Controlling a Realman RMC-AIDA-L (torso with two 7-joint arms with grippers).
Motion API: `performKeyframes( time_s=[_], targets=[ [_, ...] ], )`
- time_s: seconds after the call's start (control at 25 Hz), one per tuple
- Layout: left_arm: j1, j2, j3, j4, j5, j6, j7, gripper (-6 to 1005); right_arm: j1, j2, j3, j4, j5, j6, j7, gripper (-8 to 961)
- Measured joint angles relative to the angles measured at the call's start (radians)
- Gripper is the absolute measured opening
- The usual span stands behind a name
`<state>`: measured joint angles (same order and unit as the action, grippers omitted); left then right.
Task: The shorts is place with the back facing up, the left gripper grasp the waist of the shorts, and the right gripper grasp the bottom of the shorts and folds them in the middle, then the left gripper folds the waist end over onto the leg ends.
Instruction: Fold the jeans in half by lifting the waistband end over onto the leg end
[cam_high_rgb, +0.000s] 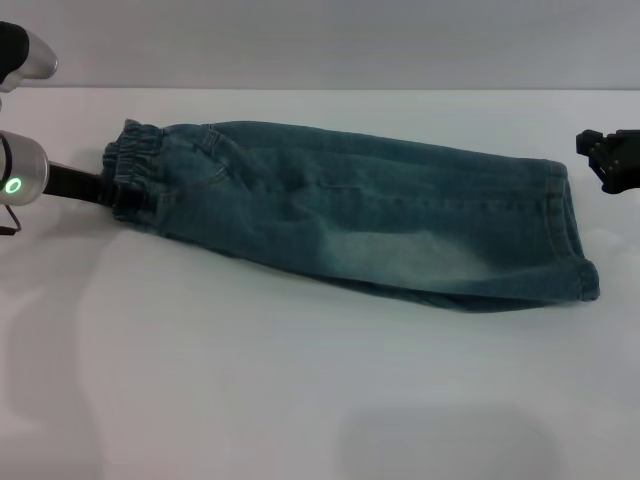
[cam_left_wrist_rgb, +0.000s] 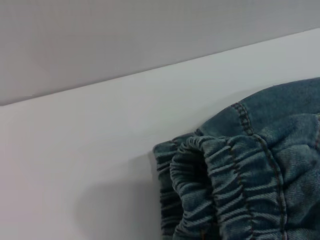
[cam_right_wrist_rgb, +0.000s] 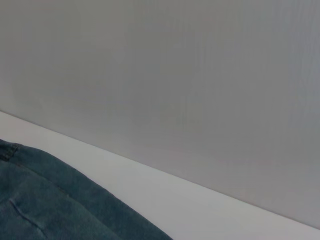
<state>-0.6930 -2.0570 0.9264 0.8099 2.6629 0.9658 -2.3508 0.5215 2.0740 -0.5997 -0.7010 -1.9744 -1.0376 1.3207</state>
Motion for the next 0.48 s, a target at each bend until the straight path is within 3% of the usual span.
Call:
performKeyframes(
  time_s=[0.48],
  targets=[
    [-0.005, 0.0, 0.031, -0.012, 0.0, -0.011, 0.002, 614, 0.0, 0.0, 0.0, 0.0, 0.0, 0.002, 0.0, 0]
  ],
)
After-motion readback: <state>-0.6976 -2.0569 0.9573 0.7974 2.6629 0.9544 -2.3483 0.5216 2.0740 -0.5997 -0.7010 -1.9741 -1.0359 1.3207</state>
